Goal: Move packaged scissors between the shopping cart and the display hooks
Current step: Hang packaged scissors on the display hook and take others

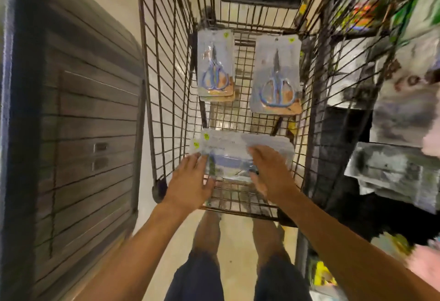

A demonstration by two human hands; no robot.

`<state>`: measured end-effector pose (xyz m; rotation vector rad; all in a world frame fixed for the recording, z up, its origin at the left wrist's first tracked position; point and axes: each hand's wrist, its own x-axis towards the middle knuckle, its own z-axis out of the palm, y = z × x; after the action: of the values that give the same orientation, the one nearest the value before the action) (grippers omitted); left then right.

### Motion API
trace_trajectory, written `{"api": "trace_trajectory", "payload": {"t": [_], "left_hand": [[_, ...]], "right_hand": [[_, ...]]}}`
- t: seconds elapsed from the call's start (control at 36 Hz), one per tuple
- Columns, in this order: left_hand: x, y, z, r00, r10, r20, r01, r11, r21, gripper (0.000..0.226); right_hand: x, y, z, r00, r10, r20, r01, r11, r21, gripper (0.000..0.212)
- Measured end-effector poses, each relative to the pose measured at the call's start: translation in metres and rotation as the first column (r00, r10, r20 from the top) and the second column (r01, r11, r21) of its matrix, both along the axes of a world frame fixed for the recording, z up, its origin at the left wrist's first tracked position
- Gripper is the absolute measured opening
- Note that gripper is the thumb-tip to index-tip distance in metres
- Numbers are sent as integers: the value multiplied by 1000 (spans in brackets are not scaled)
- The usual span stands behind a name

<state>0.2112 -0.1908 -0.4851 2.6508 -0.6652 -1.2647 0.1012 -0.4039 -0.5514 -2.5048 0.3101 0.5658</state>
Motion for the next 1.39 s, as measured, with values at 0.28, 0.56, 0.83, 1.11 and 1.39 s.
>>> {"api": "trace_trajectory", "payload": {"t": [0.28,0.56,0.83,1.11,1.39], "left_hand": [[-6,11,-13,997,49,-63,-51,998,-38,67],[2,-3,4,962,258,-90,-273,922,-275,55],[16,-47,39,560,621,-549,-824,346,-449,80],[22,-61,32,640,574,-510,-759,367,-538,109],[40,-31,39,740,587,-328,-654,517,-552,114]], "right_hand": [[14,-1,-1,990,-92,-108,107,984,144,39],[21,-16,45,953,-297,-61,302,911,280,41],[21,-6,88,598,-775,-203,690,369,623,36],[23,27,78,619,-714,-327,599,159,785,47],[8,-12,25,863,-499,-83,494,797,347,62]]}}
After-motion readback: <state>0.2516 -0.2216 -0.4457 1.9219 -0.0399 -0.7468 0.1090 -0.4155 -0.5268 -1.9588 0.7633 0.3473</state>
